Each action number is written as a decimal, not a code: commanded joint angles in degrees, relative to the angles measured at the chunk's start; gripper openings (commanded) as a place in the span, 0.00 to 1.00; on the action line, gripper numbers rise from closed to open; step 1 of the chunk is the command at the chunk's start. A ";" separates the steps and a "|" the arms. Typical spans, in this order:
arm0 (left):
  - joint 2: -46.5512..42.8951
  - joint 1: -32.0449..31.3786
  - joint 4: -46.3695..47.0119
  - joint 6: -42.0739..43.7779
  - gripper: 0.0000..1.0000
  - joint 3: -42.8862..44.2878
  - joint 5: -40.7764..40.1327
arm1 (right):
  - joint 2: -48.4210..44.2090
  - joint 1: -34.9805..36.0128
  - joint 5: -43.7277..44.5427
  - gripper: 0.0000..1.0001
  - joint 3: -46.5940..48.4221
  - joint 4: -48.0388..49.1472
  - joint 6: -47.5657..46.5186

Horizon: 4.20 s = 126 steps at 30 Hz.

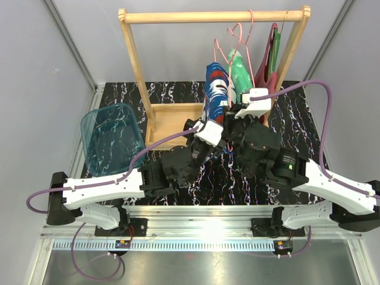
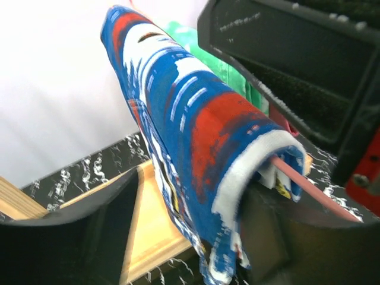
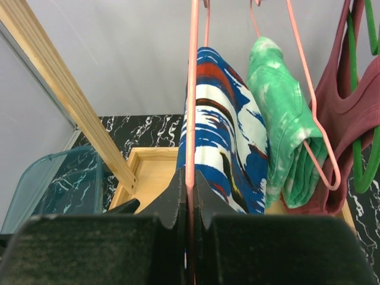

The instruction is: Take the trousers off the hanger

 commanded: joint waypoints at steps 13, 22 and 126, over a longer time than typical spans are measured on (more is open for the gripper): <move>-1.60 1.25 15.00 4.94 0.24 -2.60 0.89 | -0.80 1.92 -11.13 0.00 3.80 -0.41 10.27; -4.40 1.34 17.37 9.34 0.00 -5.05 -4.20 | 2.80 1.83 -11.92 0.00 7.23 -5.07 9.13; 11.99 72.09 -51.63 -33.81 0.99 20.81 12.22 | -16.70 -5.90 -31.79 0.00 -18.25 -9.12 14.32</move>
